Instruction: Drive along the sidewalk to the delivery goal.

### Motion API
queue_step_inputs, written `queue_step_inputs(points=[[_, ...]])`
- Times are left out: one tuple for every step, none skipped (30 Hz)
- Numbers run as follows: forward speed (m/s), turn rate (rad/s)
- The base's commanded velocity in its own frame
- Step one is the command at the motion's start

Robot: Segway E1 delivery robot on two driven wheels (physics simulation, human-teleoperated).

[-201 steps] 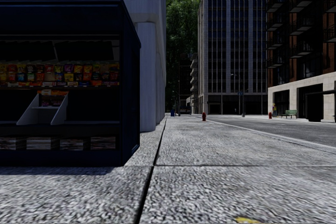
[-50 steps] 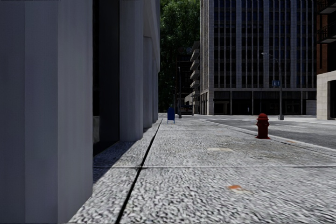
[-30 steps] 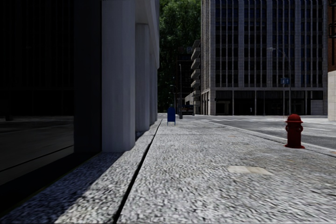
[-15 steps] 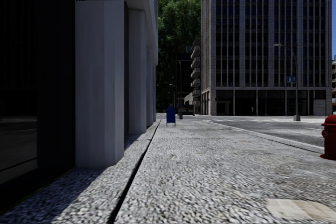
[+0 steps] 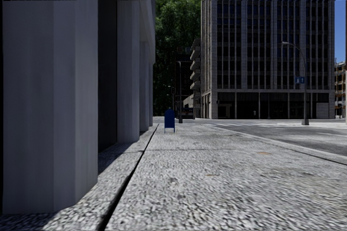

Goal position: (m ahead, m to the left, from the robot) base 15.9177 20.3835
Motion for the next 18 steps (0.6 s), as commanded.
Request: queue_step_inputs(points=[[2.0, -0.25], [2.0, -0.25], [2.0, -0.26], [2.0, -0.26], [2.0, -0.26], [2.0, -0.26], [2.0, -0.27], [2.0, -0.27], [2.0, -0.27], [2.0, -0.27], [2.0, -0.27], [2.0, -0.27], [2.0, -0.27], [2.0, -0.27], [2.0, -0.27], [2.0, -0.27], [2.0, -0.27], [2.0, -0.27]])
